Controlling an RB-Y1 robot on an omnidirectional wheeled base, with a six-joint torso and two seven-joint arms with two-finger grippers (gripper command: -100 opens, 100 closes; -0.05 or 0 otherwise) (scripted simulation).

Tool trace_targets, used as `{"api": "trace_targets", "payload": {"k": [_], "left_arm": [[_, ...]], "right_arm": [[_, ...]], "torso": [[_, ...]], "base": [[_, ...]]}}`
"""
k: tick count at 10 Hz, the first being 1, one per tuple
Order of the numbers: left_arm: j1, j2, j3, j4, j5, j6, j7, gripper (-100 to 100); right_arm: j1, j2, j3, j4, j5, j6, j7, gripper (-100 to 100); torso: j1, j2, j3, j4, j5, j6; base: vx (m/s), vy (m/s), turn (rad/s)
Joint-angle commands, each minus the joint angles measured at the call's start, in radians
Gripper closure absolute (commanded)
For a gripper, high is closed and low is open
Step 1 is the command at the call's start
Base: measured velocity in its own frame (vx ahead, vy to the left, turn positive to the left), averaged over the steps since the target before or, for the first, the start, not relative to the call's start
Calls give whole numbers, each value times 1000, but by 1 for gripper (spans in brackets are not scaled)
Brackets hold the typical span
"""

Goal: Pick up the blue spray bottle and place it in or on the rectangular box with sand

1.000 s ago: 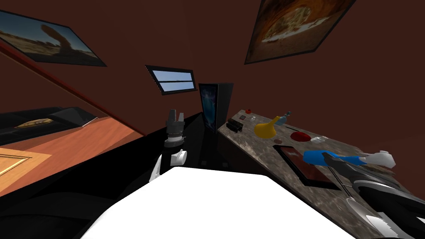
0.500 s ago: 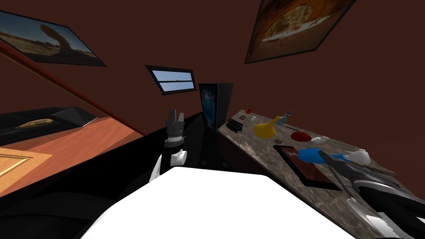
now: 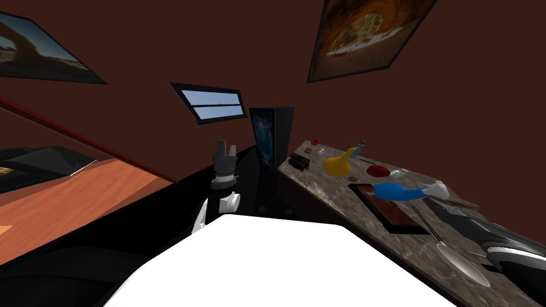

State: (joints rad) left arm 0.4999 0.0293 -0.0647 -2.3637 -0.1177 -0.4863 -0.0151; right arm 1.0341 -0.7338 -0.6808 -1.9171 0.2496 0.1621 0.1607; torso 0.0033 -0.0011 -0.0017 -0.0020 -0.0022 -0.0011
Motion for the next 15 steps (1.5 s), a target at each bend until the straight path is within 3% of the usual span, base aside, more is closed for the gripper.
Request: {"api": "trace_targets", "payload": {"k": [1,8,9,10,15], "left_arm": [[0,0,0,0,0,0,0,0],[0,0,0,0,0,0,0,0],[0,0,0,0,0,0,0,0],[0,0,0,0,0,0,0,0],[0,0,0,0,0,0,0,0]], "right_arm": [[4,1,-4,3,2,-20,-4,-100],[4,1,-4,3,2,-20,-4,-100],[43,-16,-26,-37,-15,-6,-20,-100],[43,-16,-26,-37,-15,-6,-20,-100],[139,-57,-83,-137,-58,28,-59,-100]], "torso": [[0,0,0,0,0,0],[-2,1,1,0,-1,0],[-3,2,1,0,-1,0],[-2,1,1,0,-1,0],[-1,1,1,0,0,0]], "base": [[6,7,-21],[-2,-2,6],[9,10,-30],[13,16,-47],[12,14,-42]]}}
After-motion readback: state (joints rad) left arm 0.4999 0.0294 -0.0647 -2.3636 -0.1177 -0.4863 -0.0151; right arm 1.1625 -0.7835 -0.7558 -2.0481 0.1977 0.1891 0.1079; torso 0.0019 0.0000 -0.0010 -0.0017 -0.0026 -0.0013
